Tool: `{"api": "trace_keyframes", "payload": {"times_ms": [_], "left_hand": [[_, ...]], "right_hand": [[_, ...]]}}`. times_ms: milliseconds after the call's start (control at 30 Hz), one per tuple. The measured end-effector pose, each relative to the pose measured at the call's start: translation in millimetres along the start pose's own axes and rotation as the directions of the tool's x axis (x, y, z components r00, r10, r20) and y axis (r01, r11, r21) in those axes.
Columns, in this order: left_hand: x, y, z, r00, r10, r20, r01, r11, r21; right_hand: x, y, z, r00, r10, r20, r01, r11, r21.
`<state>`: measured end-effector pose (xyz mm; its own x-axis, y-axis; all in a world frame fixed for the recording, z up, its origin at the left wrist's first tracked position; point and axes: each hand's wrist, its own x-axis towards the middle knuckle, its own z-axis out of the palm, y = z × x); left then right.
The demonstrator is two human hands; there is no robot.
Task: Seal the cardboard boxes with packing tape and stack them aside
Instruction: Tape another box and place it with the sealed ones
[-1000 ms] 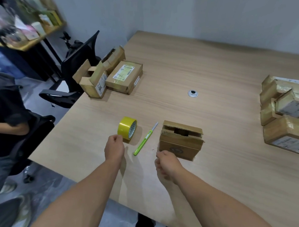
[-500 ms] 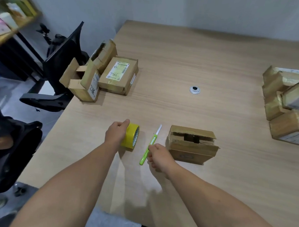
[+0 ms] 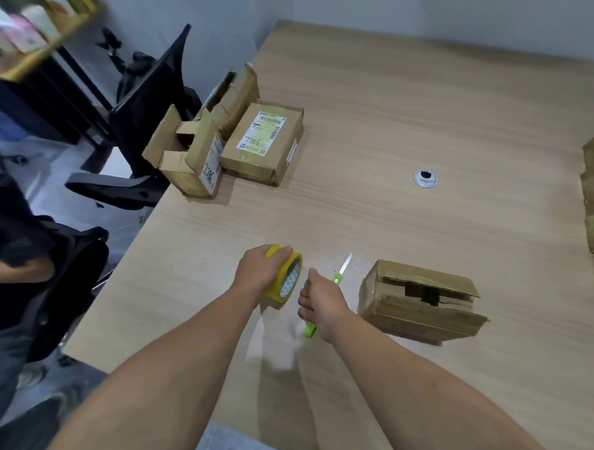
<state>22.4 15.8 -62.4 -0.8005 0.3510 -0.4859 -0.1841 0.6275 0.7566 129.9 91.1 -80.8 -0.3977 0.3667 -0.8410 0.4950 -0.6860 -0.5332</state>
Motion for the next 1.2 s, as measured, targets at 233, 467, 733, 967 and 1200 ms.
{"api": "trace_keyframes", "payload": {"times_ms": [233,467,733,967,1200], "left_hand": [[-9,-2,-5,0.998,0.055,0.016,-0.053,0.991,-0.12],[-18,0,-9,0.998,0.056,0.02,-0.052,0.985,-0.165],[-22,-5,-12,0.991,0.097,0.086,-0.078,0.976,-0.203],[-29,-1,-15,0.989,0.116,0.097,-0.089,0.966,-0.244],[-38,1,-15,0.985,0.124,0.124,-0.089,0.963,-0.256]], "right_hand": [[5,-10,7,0.99,0.1,0.098,-0.118,0.974,0.193],[6,-19,13,0.978,0.147,0.148,-0.191,0.917,0.35],[8,-17,15,0.996,0.058,0.061,-0.075,0.941,0.33],[1,-15,7,0.999,0.006,-0.031,0.001,0.975,0.224],[-6,-13,-2,0.985,-0.021,-0.172,0.06,0.974,0.22]]}}
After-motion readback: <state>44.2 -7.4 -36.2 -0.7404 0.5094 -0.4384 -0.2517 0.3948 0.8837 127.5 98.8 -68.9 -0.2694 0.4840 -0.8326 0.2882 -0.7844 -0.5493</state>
